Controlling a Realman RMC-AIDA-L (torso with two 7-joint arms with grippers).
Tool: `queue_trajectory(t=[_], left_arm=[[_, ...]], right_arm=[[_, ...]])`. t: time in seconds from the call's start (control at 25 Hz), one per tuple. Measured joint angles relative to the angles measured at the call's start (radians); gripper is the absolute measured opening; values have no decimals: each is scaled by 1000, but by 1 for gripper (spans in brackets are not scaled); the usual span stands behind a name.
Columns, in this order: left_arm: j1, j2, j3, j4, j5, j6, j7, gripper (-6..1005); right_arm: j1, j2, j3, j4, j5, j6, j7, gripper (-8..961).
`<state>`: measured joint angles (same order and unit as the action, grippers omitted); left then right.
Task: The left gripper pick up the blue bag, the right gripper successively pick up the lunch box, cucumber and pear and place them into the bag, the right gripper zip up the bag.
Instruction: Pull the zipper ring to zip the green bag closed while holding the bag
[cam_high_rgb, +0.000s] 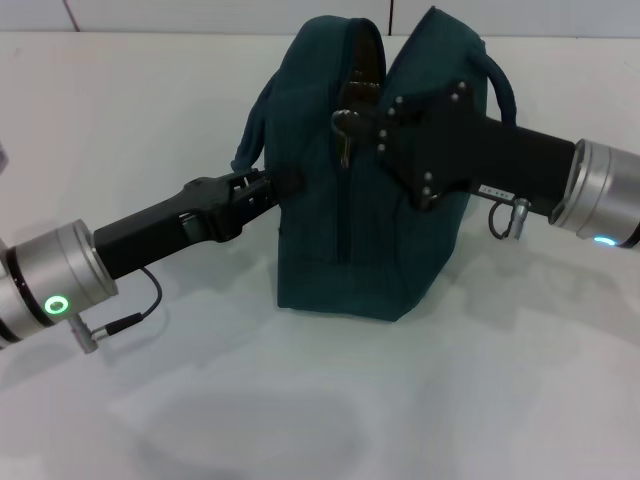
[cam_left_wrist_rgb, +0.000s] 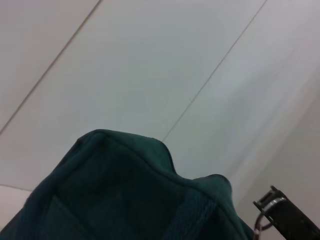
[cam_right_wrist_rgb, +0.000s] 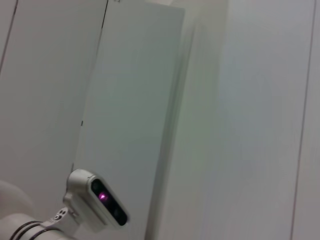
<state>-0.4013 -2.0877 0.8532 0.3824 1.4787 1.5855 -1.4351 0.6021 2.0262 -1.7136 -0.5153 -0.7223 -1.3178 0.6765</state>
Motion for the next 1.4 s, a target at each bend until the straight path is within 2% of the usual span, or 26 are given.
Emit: queue_trajectory(t=[0.04,0.56,1.0,1.4], left_arm=[[2,0,0,0,0,-2,2,95],[72,5,0,6,-2,19,16,488],[72,4,13,-10,26,63,15,513],[50,0,14,-33,34,35,17,508]], right_arm=[[0,0,-7,0,1,-1,1,7],[1,2,-30,0,-2,-2,10,7],[1,2,-42,0,1,-1,11,7],[-1,2,-43,0,1,-7,10,8]])
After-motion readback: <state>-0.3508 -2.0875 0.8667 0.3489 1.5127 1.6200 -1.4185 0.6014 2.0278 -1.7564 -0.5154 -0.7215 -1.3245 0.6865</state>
